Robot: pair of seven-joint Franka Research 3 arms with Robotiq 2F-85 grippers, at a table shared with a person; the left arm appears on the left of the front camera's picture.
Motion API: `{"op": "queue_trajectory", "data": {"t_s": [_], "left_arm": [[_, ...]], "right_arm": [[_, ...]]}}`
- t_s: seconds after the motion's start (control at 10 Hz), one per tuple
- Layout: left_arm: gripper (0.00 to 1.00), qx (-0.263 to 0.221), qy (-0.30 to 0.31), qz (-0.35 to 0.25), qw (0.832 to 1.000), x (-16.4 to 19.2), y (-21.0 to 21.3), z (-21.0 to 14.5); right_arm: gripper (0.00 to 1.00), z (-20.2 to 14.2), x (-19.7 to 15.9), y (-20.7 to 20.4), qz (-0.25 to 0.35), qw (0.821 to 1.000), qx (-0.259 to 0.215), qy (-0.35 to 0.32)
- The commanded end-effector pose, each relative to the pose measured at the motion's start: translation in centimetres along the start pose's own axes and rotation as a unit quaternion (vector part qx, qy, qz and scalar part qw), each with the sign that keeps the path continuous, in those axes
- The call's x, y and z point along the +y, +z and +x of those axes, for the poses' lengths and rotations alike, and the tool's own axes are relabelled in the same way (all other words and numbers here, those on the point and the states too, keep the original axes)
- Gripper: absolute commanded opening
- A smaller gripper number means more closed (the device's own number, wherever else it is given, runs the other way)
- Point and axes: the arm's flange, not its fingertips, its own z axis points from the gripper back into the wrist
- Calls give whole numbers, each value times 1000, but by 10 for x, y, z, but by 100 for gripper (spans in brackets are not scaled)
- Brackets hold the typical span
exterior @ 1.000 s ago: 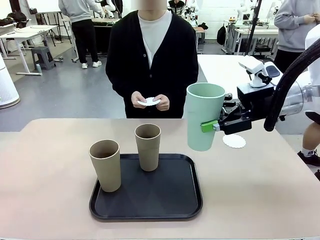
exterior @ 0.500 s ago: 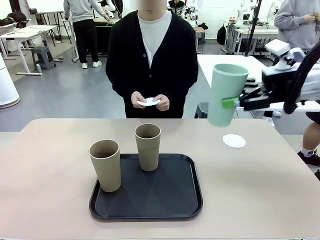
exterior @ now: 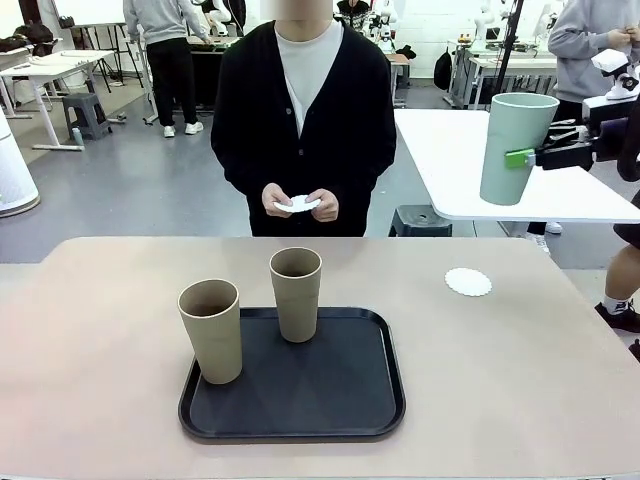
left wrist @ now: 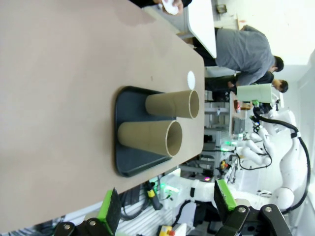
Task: Place coasters on the table and set cups on them.
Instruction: Pick up one Reusable plastic cup and place it on a coaster set by the human.
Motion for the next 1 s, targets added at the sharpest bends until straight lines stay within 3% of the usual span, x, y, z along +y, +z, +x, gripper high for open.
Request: {"op": "queue_trajectory", "data": {"t_s": [0.0,0.6,0.8,0.9], "left_arm": [[100,-2,-3,-7,1000,0,1,0],[100,-2,-3,-7,1000,0,1,0],[100,-2,-3,-7,1000,0,1,0],[100,-2,-3,-7,1000,0,1,0]], "right_arm": [[85,5,-14,6,32,999,18,-1],[85,1,-13,3,16,1000,12,6],[85,-8,-16,-6,54,998,7,19],[85,-26,-34,-12,76,997,5,11]]}}
